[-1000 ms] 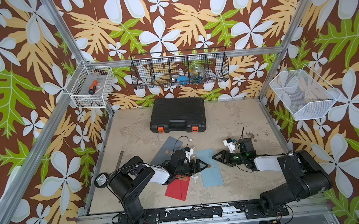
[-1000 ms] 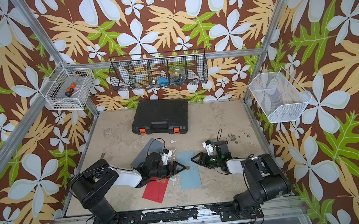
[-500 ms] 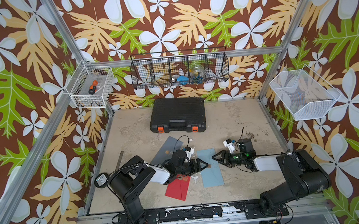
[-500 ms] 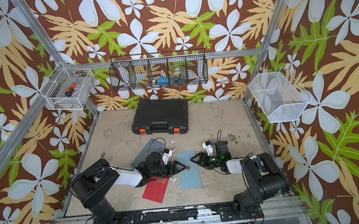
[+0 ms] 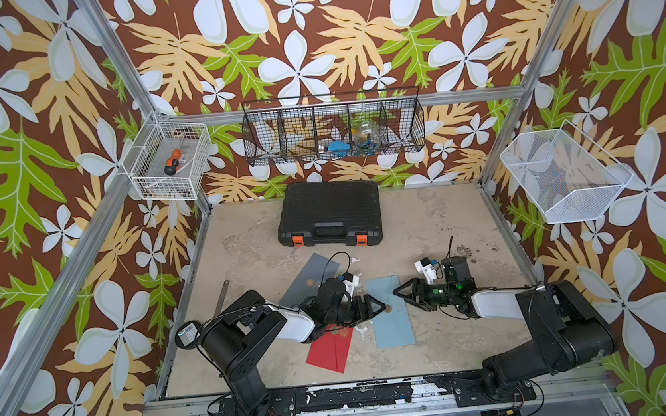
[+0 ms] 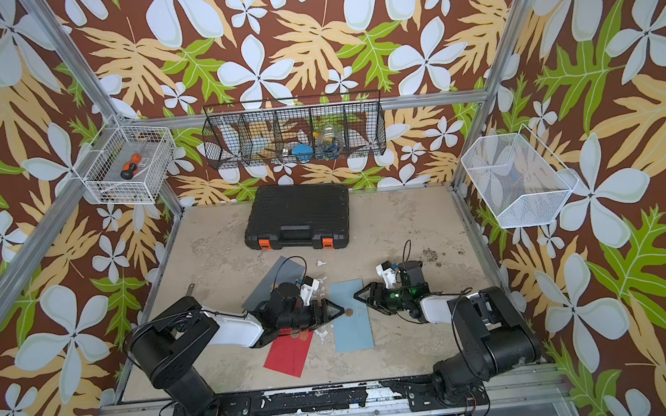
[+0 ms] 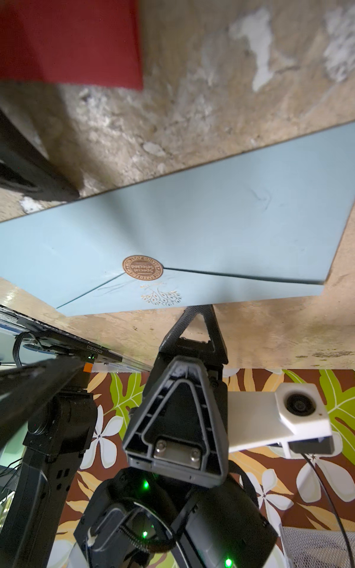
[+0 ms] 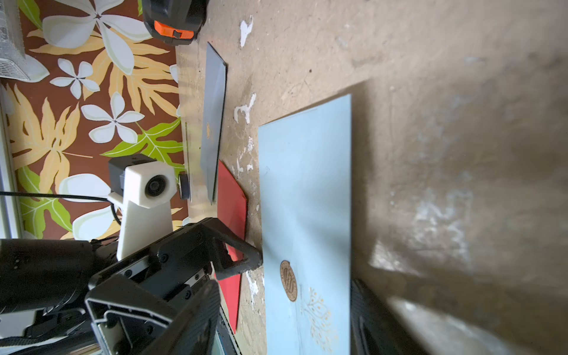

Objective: Open the envelope
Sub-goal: Pick up the envelope from the center of the board.

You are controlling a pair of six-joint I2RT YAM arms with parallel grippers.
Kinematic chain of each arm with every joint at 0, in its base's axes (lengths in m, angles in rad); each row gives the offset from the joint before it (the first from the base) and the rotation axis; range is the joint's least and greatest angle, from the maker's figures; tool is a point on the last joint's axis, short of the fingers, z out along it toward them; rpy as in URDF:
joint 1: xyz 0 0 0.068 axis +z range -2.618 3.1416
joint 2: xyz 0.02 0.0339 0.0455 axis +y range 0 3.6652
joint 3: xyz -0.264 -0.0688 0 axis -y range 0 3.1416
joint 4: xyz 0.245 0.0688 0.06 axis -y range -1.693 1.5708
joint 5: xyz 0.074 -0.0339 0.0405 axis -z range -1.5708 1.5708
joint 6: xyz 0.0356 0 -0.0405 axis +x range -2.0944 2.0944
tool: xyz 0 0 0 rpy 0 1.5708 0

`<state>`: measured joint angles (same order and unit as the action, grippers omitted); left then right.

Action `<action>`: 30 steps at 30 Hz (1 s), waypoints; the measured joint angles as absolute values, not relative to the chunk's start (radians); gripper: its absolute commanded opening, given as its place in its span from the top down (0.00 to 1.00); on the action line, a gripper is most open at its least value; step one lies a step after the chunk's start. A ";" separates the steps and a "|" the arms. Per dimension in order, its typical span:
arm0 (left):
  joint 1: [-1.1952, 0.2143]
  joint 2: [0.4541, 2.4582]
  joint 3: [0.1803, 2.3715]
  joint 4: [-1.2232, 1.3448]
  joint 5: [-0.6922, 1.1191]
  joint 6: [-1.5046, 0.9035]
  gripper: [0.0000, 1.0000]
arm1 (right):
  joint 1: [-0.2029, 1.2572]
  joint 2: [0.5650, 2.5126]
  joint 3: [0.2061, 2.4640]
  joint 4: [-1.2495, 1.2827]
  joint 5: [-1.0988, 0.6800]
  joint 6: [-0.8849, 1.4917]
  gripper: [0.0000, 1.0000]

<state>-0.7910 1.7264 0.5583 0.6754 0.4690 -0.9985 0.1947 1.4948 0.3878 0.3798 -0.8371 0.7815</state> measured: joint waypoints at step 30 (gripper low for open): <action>-0.791 1.739 0.570 0.676 0.476 -0.992 0.17 | 0.195 1.504 0.313 0.517 -0.868 0.831 0.39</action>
<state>-0.7910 1.7393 0.5705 0.6758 0.4755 -0.9924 0.1947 1.5040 0.3126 0.5167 -0.8680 0.8310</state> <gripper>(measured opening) 0.826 0.618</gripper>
